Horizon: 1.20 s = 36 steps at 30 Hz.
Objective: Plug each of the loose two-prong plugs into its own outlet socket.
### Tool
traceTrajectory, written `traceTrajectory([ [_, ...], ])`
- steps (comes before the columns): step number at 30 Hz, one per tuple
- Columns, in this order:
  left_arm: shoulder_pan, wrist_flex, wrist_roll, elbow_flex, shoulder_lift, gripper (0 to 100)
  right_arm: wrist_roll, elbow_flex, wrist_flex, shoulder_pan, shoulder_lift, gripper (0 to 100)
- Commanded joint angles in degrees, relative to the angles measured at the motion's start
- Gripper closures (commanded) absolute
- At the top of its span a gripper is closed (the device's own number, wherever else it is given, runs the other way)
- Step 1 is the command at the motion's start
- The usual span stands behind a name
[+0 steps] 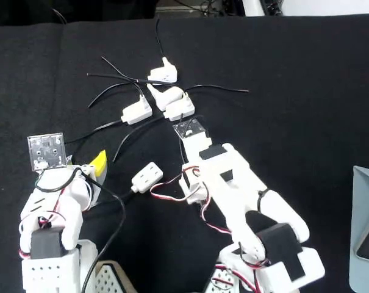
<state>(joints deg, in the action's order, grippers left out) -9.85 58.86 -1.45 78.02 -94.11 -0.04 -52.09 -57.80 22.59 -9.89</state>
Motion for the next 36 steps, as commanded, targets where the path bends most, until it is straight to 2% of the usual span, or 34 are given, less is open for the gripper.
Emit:
traceTrajectory([
  [1,-0.1,-1.3,0.3,-0.6,-0.4,74,0.4,1.9,-0.4,-0.3,-0.2,88.4],
  [7,-0.1,-1.3,0.3,-0.5,-0.4,74,0.3,4.9,-0.9,-0.3,-0.2,90.6],
  [14,-0.1,-1.3,0.3,-0.5,-0.4,74,0.3,8.2,-6.1,-0.4,-0.2,90.6],
  [25,-0.1,-1.3,0.3,-0.5,-0.4,74,0.3,5.9,-6.2,-1.3,0.2,90.8],
  [29,-0.1,-1.3,0.3,-0.5,-0.4,74,0.4,6.1,-6.2,-3.4,0.2,97.3],
  [36,-0.1,-1.3,0.3,-0.5,-0.4,74,2.7,5.3,-8.1,-3.5,0.2,94.5],
])
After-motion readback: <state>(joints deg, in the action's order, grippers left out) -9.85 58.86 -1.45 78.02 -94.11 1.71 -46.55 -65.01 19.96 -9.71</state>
